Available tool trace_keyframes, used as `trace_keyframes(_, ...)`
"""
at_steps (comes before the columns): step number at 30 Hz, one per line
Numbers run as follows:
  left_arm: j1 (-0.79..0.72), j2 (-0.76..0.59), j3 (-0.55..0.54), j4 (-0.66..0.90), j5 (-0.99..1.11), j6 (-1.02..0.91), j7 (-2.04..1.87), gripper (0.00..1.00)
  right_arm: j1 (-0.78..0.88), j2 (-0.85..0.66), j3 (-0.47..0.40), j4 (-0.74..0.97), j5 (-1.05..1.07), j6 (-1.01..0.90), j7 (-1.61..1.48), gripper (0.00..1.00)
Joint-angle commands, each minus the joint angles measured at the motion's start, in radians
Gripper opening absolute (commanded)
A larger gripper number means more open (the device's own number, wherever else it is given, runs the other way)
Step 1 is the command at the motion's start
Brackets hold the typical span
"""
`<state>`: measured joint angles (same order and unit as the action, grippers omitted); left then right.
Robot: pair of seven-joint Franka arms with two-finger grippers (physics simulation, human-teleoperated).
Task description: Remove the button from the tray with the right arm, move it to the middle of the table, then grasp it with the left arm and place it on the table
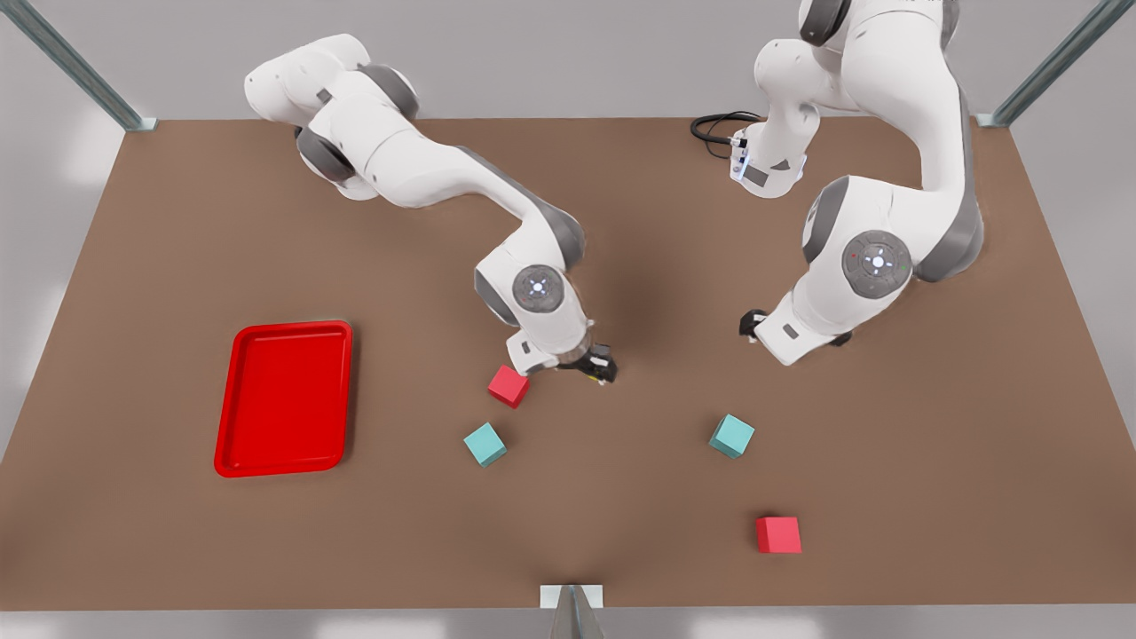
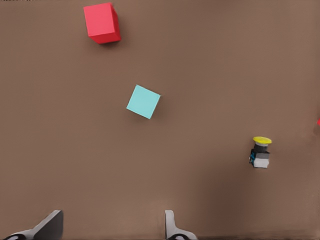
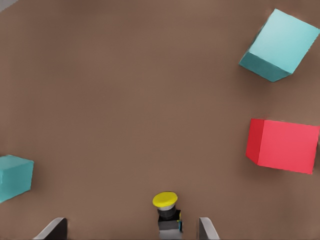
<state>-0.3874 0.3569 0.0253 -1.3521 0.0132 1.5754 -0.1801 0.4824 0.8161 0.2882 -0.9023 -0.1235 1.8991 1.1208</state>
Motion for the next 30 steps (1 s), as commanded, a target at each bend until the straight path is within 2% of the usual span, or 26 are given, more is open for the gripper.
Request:
trace_keyframes(1,-0.109,0.071,-0.002,0.057,-0.006,0.018,-0.491,1.00,-0.152,-0.170,-0.007,-0.035,-0.007,-0.354,-0.696,1.00)
trace_keyframes(2,-0.182,0.152,-0.002,0.091,-0.012,0.109,-0.601,1.00,-0.301,-0.212,-0.001,-0.046,0.002,-0.405,-0.929,1.00)
trace_keyframes(3,-0.220,0.214,-0.010,0.094,-0.030,0.201,-0.671,1.00,-0.393,-0.330,-0.011,-0.186,0.001,-0.388,-1.075,1.00)
trace_keyframes(4,-0.228,0.263,-0.022,0.094,-0.099,0.291,-0.697,1.00,-0.470,-0.483,-0.009,-0.433,0.002,-0.290,-1.082,1.00)
trace_keyframes(5,-0.268,0.321,-0.022,0.094,-0.107,0.412,-0.775,1.00,-0.496,-0.598,-0.009,-0.606,0.007,-0.183,-1.095,1.00)
trace_keyframes(7,-0.320,0.384,-0.022,0.093,-0.105,0.454,-0.809,1.00,-0.510,-0.597,-0.004,-0.581,0.031,-0.238,-1.096,1.00)
trace_keyframes(9,-0.330,0.390,-0.022,0.048,-0.101,0.456,-0.762,1.00,-0.548,-0.591,-0.004,-0.561,0.038,-0.273,-1.099,1.00)
trace_keyframes(10,-0.334,0.396,-0.024,0.004,-0.104,0.483,-0.670,1.00,-0.571,-0.589,-0.004,-0.557,0.038,-0.311,-1.102,1.00)
trace_keyframes(11,-0.334,0.392,-0.033,-0.091,-0.104,0.612,-0.653,1.00,-0.571,-0.589,-0.004,-0.537,0.054,-0.314,-1.092,1.00)
trace_keyframes(15,-0.314,0.401,-0.038,-0.107,-0.104,0.629,-0.220,1.00,-0.588,-0.586,-0.009,-0.527,0.045,-0.341,-1.105,1.00)
trace_keyframes(18,-0.269,0.430,-0.093,-0.104,-0.099,0.698,-0.174,1.00,-0.604,-0.586,-0.009,-0.524,0.042,-0.341,-1.105,1.00)
trace_keyframes(30,-0.265,0.442,-0.093,-0.159,-0.024,0.638,-0.019,1.00,-0.637,-0.565,-0.012,-0.475,0.011,-0.333,-1.105,1.00)
